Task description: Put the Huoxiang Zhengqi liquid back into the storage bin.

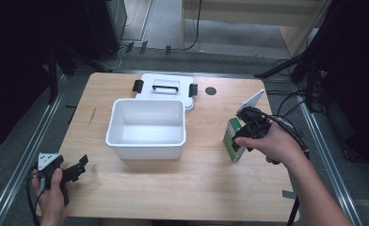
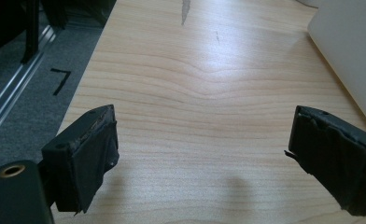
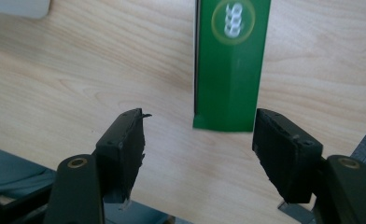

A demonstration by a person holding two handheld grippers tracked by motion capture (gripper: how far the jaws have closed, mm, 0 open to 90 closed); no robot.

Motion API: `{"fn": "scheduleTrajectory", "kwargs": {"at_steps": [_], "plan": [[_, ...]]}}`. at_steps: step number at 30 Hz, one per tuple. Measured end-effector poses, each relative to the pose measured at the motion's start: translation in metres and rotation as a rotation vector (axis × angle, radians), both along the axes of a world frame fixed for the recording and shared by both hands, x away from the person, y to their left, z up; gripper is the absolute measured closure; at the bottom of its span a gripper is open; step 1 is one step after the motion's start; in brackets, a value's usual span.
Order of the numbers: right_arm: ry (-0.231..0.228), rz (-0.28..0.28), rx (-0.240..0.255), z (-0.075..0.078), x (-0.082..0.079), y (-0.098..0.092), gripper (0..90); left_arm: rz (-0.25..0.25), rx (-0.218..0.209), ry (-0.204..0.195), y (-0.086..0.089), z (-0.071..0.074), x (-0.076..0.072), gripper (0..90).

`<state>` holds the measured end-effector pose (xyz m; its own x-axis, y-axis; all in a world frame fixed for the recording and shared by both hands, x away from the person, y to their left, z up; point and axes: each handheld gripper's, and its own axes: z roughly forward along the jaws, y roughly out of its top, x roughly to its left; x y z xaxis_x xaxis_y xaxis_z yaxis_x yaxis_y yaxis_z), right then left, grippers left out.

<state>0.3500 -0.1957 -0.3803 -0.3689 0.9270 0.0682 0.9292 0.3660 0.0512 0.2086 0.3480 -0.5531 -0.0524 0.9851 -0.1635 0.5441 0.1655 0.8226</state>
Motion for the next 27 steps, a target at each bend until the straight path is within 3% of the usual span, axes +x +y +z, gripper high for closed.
{"fn": "scheduleTrajectory", "kwargs": {"at_steps": [8,14,17,27], "plan": [[-0.022,-0.008,-0.058,0.000,0.020,0.007,38.3,-0.004,-0.006,0.001,0.000,0.000,0.000,9.1],[0.002,-0.029,-0.038,-0.002,0.029,0.008,43.2,-0.007,-0.008,0.001,0.001,0.000,0.001,9.1],[-0.015,-0.018,-0.057,-0.005,0.033,0.010,43.4,-0.010,-0.004,0.002,0.001,0.000,0.000,9.1],[0.015,-0.038,-0.061,-0.015,0.043,0.013,51.2,-0.011,-0.004,0.004,0.001,0.000,0.001,9.1]]}}
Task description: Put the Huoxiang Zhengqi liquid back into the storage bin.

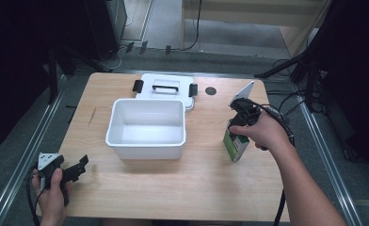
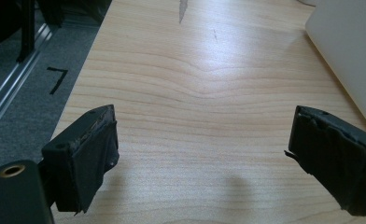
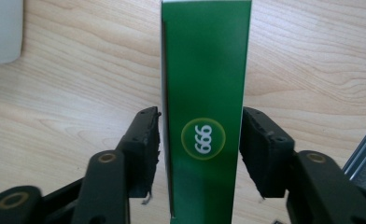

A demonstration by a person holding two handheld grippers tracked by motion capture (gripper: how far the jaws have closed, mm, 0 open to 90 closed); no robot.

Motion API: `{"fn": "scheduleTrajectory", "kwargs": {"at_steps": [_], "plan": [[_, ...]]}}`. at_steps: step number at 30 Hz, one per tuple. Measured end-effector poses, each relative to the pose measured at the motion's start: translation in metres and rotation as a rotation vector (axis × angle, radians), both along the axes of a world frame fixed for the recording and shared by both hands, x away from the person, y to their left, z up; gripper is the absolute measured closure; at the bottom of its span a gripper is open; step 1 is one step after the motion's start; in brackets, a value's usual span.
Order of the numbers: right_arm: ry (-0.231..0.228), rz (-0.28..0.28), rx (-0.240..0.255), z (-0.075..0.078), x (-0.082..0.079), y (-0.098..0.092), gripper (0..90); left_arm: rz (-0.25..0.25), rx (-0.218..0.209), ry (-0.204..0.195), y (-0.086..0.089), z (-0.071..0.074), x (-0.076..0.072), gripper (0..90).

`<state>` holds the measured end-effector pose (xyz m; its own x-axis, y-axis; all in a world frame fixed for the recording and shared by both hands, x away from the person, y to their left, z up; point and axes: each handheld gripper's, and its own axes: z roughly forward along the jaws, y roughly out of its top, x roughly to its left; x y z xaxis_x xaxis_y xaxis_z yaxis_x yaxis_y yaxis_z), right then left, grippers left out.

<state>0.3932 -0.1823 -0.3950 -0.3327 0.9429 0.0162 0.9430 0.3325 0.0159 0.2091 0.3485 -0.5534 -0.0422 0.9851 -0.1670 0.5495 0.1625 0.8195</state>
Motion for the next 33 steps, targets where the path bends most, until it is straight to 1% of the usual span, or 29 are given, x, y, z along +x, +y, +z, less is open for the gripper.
{"fn": "scheduleTrajectory", "kwargs": {"at_steps": [3,5,6,7,8,9,10,11,12,13,15,17,18,19,21,22,23,24,26,28,29,30,33], "plan": [[-0.006,-0.003,-0.003,-0.001,0.001,0.001,52.0,0.001,0.000,0.000,0.000,0.000,0.000,9.1],[0.009,0.004,0.006,-0.004,0.003,0.003,55.3,0.002,0.002,0.000,0.000,0.000,0.000,9.1],[0.009,0.004,0.006,-0.004,0.003,0.003,55.3,0.002,0.002,0.000,0.000,0.000,0.000,9.1],[0.007,0.020,-0.018,-0.005,0.003,0.005,59.1,0.003,0.003,0.000,0.000,0.000,0.000,9.1],[0.007,0.020,-0.018,-0.005,0.003,0.005,59.1,0.003,0.003,0.000,0.000,0.000,0.000,9.1],[0.002,0.027,-0.030,-0.005,0.003,0.006,61.0,0.004,0.001,-0.001,0.000,0.000,0.000,9.1],[-0.012,0.047,-0.048,-0.004,0.002,0.007,62.9,0.003,0.001,-0.001,0.000,0.000,0.000,9.1],[-0.012,0.047,-0.048,-0.004,0.002,0.007,62.9,0.004,-0.001,-0.001,0.000,0.000,0.000,9.1],[-0.021,0.075,-0.054,-0.004,0.001,0.006,63.9,0.005,-0.001,-0.001,0.000,0.000,0.000,9.1],[-0.021,0.085,-0.052,-0.004,0.001,0.005,64.0,0.005,-0.001,-0.001,0.000,0.000,0.000,9.1],[-0.020,0.084,-0.051,-0.004,0.001,0.005,64.1,0.005,-0.003,0.000,0.000,0.000,0.000,9.1],[-0.042,0.150,-0.048,-0.004,0.000,0.003,64.4,0.003,-0.006,0.004,0.001,0.000,0.000,9.1],[-0.042,0.150,-0.048,-0.004,0.000,0.003,64.4,0.003,-0.006,0.004,0.001,0.000,0.000,9.1],[-0.062,0.215,-0.052,-0.004,-0.002,0.002,64.4,0.004,-0.007,0.004,0.001,0.000,0.000,9.1],[-0.080,0.301,-0.061,-0.003,-0.004,0.001,64.4,0.004,-0.008,0.004,0.001,0.000,0.000,9.1],[-0.080,0.301,-0.061,-0.003,-0.004,0.001,64.4,0.004,-0.008,0.004,0.001,0.000,0.000,9.1],[-0.088,0.346,-0.069,-0.003,-0.006,0.002,64.4,0.003,-0.008,0.005,0.001,0.000,0.000,9.1],[-0.105,0.424,-0.079,-0.003,-0.008,0.002,64.4,0.004,-0.007,0.005,0.001,0.000,0.000,9.1],[-0.116,0.496,-0.086,-0.002,-0.011,0.003,64.4,0.002,-0.006,0.001,0.001,0.000,0.000,9.1],[-0.125,0.544,-0.072,-0.001,-0.013,0.002,64.4,-0.001,-0.005,0.000,0.000,0.000,0.000,9.1],[-0.125,0.544,-0.072,-0.001,-0.013,0.002,64.4,-0.001,-0.005,0.000,0.000,0.000,0.000,9.1],[-0.135,0.572,-0.059,0.002,-0.015,0.002,64.5,-0.003,-0.003,0.001,0.000,0.000,0.000,9.2],[-0.156,0.632,-0.040,0.008,-0.017,0.001,64.5,-0.002,-0.004,0.000,0.000,0.000,0.000,9.1]]}}
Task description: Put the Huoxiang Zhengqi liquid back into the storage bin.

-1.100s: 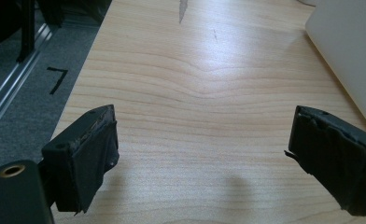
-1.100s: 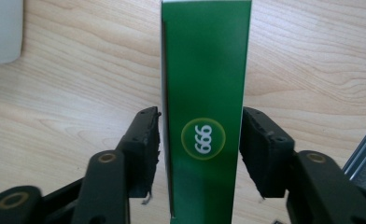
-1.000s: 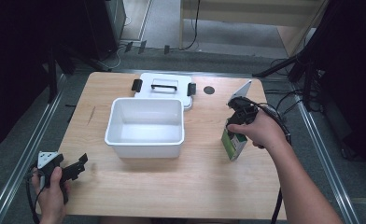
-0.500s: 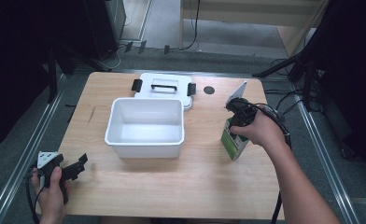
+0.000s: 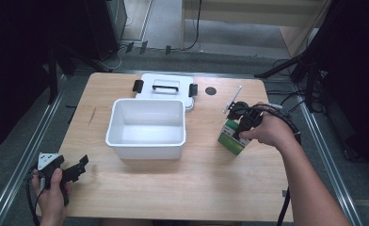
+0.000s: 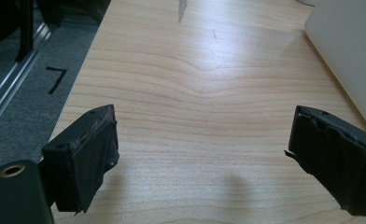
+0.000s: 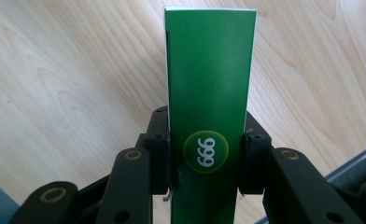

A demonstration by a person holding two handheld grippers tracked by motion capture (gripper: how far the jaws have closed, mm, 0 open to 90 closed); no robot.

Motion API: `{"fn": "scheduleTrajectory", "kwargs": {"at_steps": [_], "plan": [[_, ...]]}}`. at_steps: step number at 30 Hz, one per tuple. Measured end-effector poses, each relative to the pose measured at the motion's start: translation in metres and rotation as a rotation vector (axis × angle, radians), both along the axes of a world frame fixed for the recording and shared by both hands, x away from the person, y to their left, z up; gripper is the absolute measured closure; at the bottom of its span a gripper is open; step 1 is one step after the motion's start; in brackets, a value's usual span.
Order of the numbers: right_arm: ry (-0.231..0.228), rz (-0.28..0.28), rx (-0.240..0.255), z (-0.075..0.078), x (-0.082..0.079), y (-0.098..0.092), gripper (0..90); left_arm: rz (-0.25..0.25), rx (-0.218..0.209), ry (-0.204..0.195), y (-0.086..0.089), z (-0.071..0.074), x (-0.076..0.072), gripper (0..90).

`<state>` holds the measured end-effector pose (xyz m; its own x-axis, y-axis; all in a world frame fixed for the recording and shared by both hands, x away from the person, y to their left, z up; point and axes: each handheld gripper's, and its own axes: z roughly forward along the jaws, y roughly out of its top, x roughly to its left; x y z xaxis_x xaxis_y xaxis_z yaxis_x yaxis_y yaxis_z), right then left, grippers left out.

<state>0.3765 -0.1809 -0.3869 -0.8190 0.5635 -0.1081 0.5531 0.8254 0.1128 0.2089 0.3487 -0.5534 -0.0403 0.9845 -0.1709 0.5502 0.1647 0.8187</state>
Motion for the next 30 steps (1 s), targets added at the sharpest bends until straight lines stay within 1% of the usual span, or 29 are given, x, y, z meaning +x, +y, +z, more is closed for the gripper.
{"fn": "scheduleTrajectory", "kwargs": {"at_steps": [5,9,13,17,19,20,21,23,24,25,30], "plan": [[-0.001,0.044,0.020,0.012,-0.003,0.001,64.5,-0.001,0.003,0.000,0.000,0.000,0.000,9.1],[-0.007,0.103,0.027,0.023,-0.005,0.004,64.5,-0.002,0.005,0.002,0.000,0.000,0.000,9.1],[-0.012,0.184,0.034,0.034,-0.008,0.007,64.4,-0.002,0.003,0.003,0.000,0.000,0.000,9.1],[-0.018,0.230,0.047,0.045,-0.010,0.011,64.5,-0.002,0.003,0.003,0.000,0.000,0.000,9.1],[-0.026,0.264,0.046,0.051,-0.012,0.013,64.6,-0.002,0.003,0.003,0.000,0.000,0.000,9.1],[-0.026,0.264,0.046,0.051,-0.012,0.013,64.6,-0.001,0.002,0.002,0.000,0.000,0.000,9.1],[-0.019,0.293,0.047,0.057,-0.013,0.015,64.7,-0.003,0.002,0.003,0.000,0.000,0.000,9.1],[-0.016,0.304,0.047,0.060,-0.013,0.016,64.7,-0.003,0.002,0.003,0.000,0.000,0.000,9.1],[-0.013,0.333,0.043,0.066,-0.014,0.020,64.7,-0.003,0.002,0.003,0.000,0.000,0.000,9.1],[-0.009,0.345,0.046,0.069,-0.015,0.022,64.6,-0.004,0.001,0.005,0.000,0.000,0.000,9.1],[-0.018,0.355,0.052,0.084,-0.013,0.034,64.7,-0.004,0.001,0.006,0.000,0.000,0.000,9.1]]}}
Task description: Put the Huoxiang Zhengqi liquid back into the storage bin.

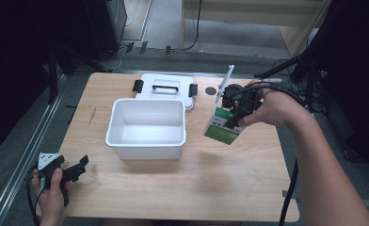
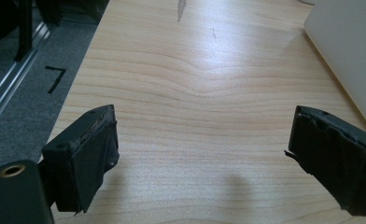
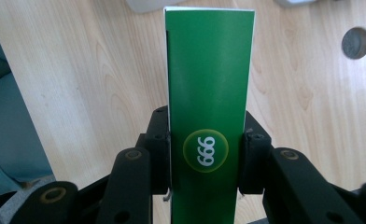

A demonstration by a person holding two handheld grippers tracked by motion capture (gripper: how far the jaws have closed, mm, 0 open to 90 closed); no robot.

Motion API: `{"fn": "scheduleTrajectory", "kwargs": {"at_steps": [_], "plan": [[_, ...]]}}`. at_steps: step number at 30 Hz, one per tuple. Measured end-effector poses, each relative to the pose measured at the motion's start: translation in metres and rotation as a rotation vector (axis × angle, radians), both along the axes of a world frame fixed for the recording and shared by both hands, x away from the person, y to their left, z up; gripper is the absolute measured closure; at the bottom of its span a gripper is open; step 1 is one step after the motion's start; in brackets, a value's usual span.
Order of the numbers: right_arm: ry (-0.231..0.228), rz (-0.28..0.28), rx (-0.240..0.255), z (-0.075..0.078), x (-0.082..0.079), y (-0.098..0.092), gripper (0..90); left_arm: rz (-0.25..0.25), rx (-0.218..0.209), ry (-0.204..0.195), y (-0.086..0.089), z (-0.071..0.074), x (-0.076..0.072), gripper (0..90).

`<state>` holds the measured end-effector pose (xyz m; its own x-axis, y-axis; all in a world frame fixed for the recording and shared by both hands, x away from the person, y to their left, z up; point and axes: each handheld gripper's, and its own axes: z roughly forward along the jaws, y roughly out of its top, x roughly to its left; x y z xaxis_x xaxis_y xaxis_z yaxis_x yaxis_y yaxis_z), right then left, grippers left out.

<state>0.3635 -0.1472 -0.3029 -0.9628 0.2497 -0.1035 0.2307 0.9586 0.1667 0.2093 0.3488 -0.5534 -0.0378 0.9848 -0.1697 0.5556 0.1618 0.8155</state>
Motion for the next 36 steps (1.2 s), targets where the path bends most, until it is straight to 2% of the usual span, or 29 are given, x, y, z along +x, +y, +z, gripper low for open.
{"fn": "scheduleTrajectory", "kwargs": {"at_steps": [7,17,30,36], "plan": [[-0.008,0.039,-0.006,0.021,0.005,0.018,64.7,-0.002,-0.004,-0.005,0.000,0.000,0.000,9.1],[-0.001,0.073,-0.020,0.039,0.010,0.047,64.7,-0.002,-0.008,-0.002,0.000,0.000,0.000,9.1],[-0.002,0.116,-0.033,0.052,0.011,0.085,64.7,-0.003,-0.008,-0.001,0.000,0.000,0.001,9.2],[-0.019,0.146,-0.032,0.056,0.009,0.103,64.6,0.001,-0.011,0.000,0.000,0.000,0.001,9.1]]}}
